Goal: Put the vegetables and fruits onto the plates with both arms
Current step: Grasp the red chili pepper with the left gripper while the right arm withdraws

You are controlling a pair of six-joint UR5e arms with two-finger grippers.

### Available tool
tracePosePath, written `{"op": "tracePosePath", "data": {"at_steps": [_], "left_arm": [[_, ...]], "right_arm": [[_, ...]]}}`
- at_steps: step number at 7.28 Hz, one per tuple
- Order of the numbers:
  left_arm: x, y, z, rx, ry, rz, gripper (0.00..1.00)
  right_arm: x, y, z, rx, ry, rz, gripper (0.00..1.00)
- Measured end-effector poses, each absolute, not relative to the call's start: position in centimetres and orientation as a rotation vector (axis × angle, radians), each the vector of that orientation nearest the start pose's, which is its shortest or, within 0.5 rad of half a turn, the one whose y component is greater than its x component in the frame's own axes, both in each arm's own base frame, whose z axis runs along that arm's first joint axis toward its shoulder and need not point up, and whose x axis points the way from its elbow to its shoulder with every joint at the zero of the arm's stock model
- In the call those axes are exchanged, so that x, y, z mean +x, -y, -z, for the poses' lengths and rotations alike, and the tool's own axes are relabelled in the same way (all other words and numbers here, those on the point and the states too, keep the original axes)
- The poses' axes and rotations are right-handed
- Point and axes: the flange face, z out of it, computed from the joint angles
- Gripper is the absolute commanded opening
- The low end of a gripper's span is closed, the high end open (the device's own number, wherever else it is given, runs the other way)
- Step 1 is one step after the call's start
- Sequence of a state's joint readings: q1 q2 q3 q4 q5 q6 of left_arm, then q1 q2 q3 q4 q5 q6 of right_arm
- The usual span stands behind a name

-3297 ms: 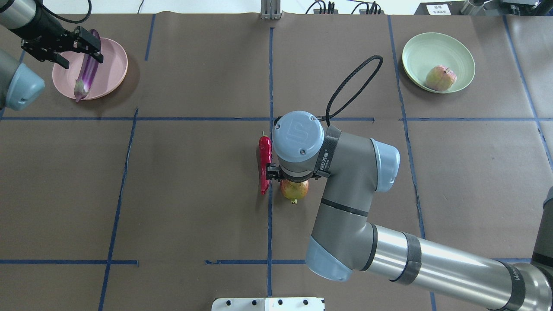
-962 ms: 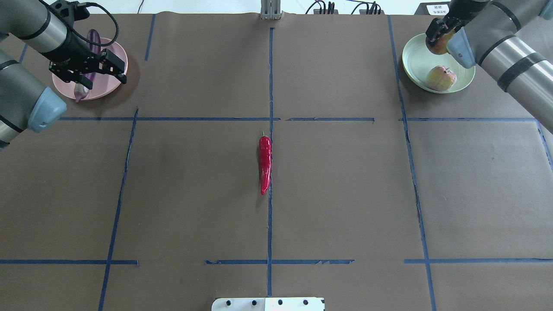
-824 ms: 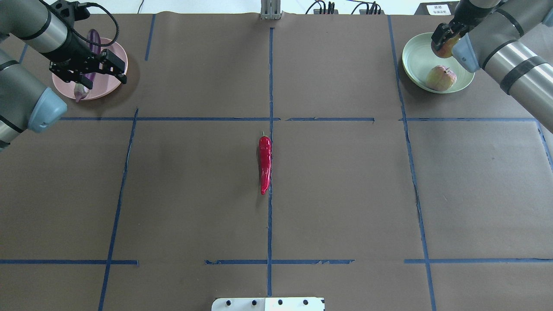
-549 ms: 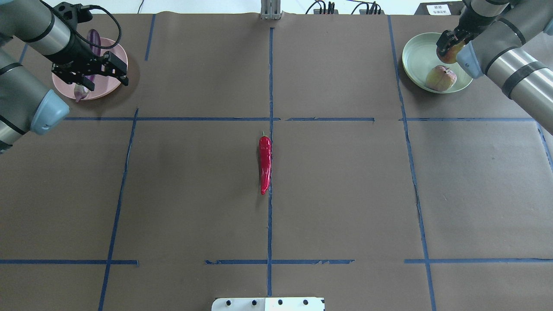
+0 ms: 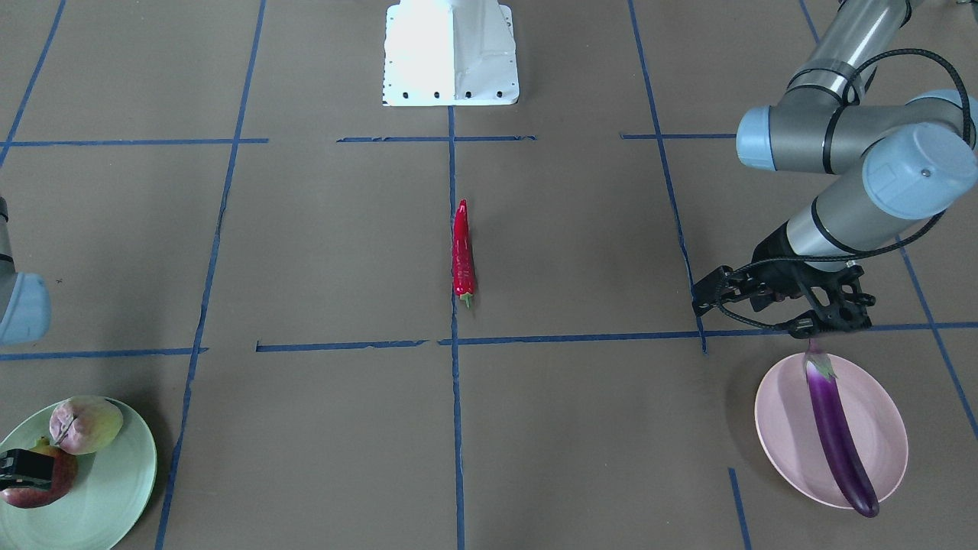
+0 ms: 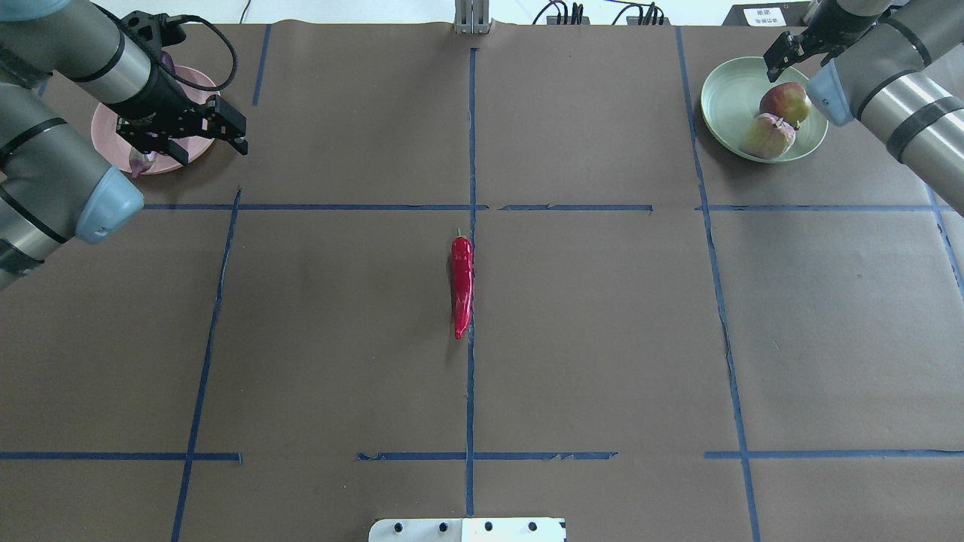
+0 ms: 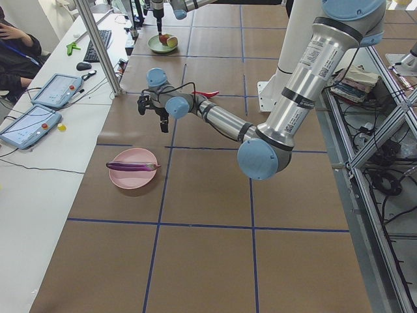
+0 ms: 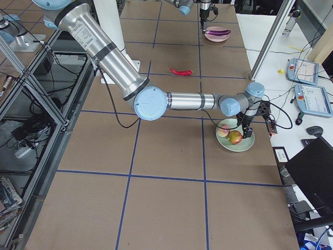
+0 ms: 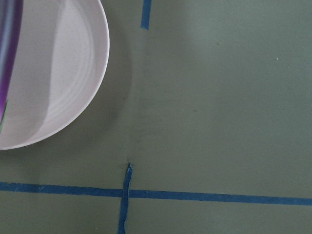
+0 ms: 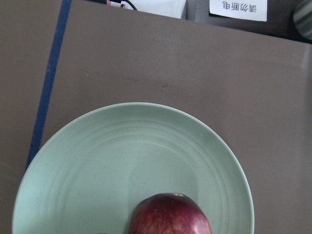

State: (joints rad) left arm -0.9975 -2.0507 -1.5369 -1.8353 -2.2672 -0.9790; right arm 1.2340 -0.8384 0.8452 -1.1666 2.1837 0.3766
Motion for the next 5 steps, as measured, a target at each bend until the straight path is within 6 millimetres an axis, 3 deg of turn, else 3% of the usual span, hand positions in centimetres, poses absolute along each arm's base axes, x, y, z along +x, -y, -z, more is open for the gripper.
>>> {"op": "tracePosePath", "data": {"at_steps": [2, 4, 5], "left_arm": [[36.7, 57.3, -32.4, -0.011, -0.956, 0.182, 1.0], [45.3, 52.5, -26.2, -0.041, -0.928, 0.242, 1.0], [49.2, 49.8, -23.0, -0.046, -0.91, 0.26, 1.0]], "right_arm": [[-14.0, 75.8, -51.6, 0.166, 0.762, 0.047, 1.0], [-9.3, 70.9, -53.2, 0.172, 0.8, 0.046, 1.0], [-7.5, 67.5, -55.4, 0.173, 0.801, 0.065, 1.0]]}}
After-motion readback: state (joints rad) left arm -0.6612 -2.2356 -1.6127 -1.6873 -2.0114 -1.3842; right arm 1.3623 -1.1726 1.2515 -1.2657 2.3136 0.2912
